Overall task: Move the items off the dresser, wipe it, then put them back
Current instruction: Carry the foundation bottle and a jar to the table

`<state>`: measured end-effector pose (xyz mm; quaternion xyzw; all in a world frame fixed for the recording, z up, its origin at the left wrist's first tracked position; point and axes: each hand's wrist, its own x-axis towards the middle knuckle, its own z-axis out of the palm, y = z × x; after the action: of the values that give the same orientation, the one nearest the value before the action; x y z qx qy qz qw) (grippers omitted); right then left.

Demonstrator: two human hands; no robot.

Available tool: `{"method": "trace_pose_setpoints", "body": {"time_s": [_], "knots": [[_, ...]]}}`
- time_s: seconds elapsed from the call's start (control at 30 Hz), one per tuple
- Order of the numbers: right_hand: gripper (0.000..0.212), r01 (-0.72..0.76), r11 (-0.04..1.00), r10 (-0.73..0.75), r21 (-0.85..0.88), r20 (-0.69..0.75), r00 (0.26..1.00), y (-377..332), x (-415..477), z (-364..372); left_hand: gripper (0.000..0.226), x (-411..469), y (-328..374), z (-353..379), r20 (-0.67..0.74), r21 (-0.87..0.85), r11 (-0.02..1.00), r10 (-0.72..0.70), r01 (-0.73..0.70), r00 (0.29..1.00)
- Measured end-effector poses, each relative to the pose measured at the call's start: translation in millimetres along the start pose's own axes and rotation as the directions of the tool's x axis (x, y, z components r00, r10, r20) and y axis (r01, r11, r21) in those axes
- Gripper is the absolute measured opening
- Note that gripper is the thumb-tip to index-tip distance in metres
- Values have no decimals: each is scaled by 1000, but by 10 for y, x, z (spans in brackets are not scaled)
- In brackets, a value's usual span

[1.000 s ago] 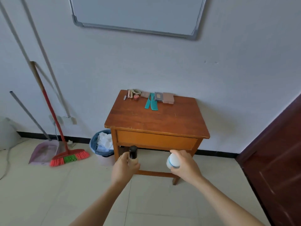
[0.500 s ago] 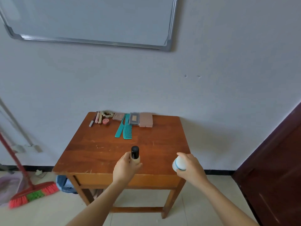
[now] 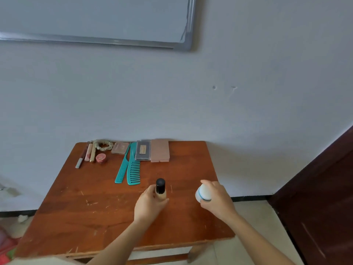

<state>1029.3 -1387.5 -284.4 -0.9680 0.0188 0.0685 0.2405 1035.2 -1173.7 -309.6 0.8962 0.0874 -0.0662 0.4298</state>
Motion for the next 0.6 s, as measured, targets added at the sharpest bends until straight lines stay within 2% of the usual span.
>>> {"method": "trace_pose_setpoints", "body": {"time_s": [0.33,0.6], "knots": [[61,-65,998,65,-16,-13,998,-207,594,-28,30,784,169,84,41,-41,995,94,-92,995],[61,-119,993,119,-11,42,992,163,763,-72,30,1182,546,370,151,9,991,130,-133,980]]}}
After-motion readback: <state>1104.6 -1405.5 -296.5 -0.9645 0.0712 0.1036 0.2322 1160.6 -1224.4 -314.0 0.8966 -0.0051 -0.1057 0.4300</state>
